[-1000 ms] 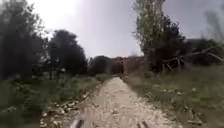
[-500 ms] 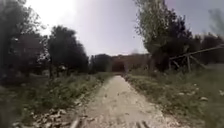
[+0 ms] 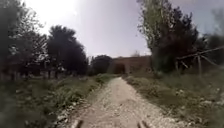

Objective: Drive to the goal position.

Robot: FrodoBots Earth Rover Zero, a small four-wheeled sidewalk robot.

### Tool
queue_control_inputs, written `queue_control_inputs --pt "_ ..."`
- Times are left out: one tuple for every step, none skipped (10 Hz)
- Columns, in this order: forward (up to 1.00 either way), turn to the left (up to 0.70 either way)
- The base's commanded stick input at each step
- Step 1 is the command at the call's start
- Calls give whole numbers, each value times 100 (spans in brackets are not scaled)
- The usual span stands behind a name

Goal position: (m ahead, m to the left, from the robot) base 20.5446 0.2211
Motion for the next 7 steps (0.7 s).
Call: queue_control_inputs --pt "100 0" --pt "100 0" --pt "100 0" --pt "100 0" --pt "100 0" --pt "100 -25" --pt "100 -33"
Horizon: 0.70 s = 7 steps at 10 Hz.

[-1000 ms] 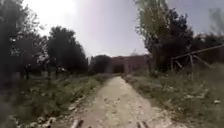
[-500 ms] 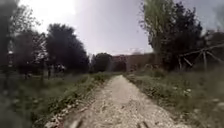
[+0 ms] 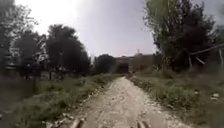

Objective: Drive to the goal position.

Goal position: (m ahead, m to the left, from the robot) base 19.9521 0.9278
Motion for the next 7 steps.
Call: queue_control_inputs --pt "100 -40" --pt "100 0" --pt "100 0" --pt "100 0" --pt "100 0" --pt "100 0" --pt "100 0"
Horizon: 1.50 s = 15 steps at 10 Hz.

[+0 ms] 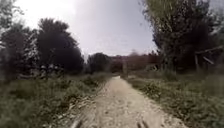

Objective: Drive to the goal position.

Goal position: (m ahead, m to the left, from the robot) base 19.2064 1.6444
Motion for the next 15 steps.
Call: queue_control_inputs --pt "100 0" --pt "100 0" --pt "100 0" --pt "100 0" --pt "100 0" --pt "100 0" --pt "100 -3" --pt "100 -17" --pt "100 -26" --pt "100 -36" --pt "100 -38" --pt "100 -2" --pt "100 0" --pt "100 0" --pt "100 0"
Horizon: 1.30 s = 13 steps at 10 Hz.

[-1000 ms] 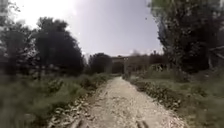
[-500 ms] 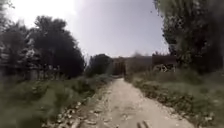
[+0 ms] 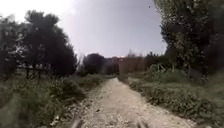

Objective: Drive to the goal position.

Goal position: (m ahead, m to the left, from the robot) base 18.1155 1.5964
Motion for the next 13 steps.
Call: queue_control_inputs --pt "100 0" --pt "100 0" --pt "100 0" --pt "100 0" --pt "100 0" --pt "100 0" --pt "100 0" --pt "100 0" --pt "100 0" --pt "100 0" --pt "100 0" --pt "100 0" --pt "100 0"
